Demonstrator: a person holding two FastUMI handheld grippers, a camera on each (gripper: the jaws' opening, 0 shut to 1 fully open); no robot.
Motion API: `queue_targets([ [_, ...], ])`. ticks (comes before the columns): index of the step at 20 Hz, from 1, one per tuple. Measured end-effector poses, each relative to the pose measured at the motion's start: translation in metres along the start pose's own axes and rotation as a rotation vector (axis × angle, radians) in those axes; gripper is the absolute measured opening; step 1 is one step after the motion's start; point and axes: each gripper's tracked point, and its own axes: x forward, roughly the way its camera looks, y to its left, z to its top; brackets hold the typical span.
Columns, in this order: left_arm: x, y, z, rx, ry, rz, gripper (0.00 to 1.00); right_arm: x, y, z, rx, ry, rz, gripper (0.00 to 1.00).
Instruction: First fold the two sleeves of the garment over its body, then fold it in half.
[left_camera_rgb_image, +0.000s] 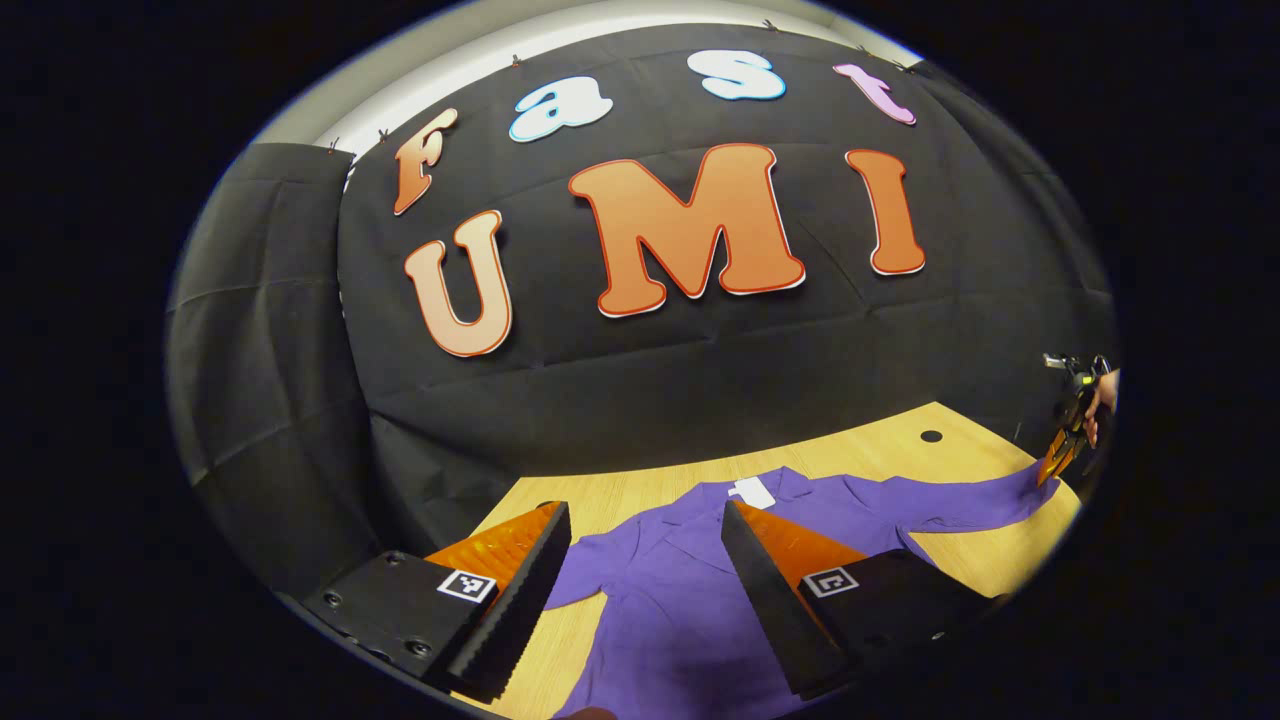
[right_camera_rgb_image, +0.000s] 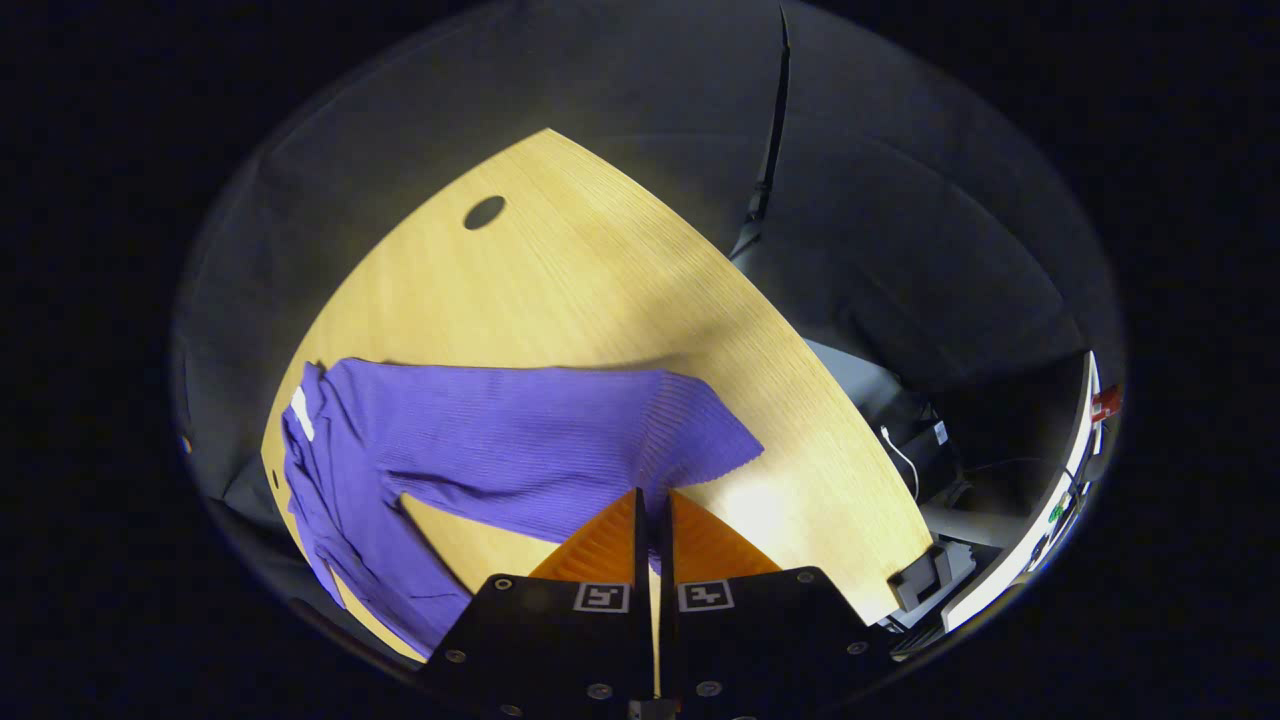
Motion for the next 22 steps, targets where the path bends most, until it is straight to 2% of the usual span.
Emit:
queue_targets([
  [6, 0.010, 0.055, -0.001, -0.027, -0.036, -0.035, 0.95, -0.070, 0.074, -0.005, -0.073, -0.102, 0.049, 0.03],
  [11, 0.014, 0.098, -0.015, -0.049, -0.034, -0.028, 0.95, -0.117, 0.140, -0.013, -0.175, -0.183, 0.076, 0.03],
  [13, 0.016, 0.114, -0.019, -0.052, -0.036, -0.023, 0.95, -0.131, 0.172, -0.023, -0.207, -0.198, 0.115, 0.03],
  [17, 0.016, 0.141, -0.030, -0.059, -0.030, -0.024, 0.95, -0.149, 0.225, -0.039, -0.287, -0.230, 0.144, 0.03],
  [22, 0.017, 0.181, -0.044, -0.057, -0.023, -0.007, 0.95, -0.157, 0.298, -0.062, -0.372, -0.243, 0.198, 0.03],
])
